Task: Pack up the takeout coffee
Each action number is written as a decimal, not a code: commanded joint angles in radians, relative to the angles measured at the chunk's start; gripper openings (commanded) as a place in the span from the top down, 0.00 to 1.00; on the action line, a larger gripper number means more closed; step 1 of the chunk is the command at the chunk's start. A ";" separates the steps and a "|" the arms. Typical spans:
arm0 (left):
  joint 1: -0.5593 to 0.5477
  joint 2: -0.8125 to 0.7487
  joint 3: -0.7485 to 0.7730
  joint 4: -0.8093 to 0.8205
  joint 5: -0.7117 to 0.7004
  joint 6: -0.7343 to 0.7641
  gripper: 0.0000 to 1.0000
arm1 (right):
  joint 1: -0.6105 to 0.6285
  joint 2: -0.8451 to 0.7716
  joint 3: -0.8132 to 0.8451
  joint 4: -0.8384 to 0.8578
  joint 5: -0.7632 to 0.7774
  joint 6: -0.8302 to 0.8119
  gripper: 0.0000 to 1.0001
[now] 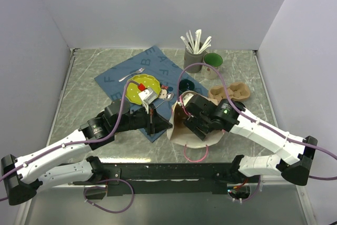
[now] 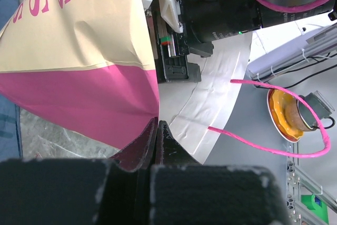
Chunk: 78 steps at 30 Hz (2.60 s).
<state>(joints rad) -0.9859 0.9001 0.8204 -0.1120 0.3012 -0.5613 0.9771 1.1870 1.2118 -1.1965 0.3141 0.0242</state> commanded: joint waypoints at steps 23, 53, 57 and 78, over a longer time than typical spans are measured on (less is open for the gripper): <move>-0.020 -0.063 -0.026 -0.098 0.107 -0.009 0.99 | -0.032 -0.075 -0.041 0.172 0.019 0.039 0.88; -0.020 -0.095 -0.070 -0.078 0.108 0.026 0.99 | -0.031 -0.104 -0.047 0.255 -0.092 0.019 0.43; -0.022 -0.095 -0.072 -0.094 0.096 0.046 0.99 | -0.031 -0.116 -0.038 0.275 -0.124 -0.015 0.36; -0.022 -0.105 -0.038 -0.117 -0.023 0.100 0.99 | -0.023 -0.228 -0.132 0.299 -0.277 -0.041 0.64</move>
<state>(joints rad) -0.9997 0.8139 0.7574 -0.2035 0.3164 -0.4900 0.9592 1.0077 1.0870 -0.9451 0.0624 -0.0303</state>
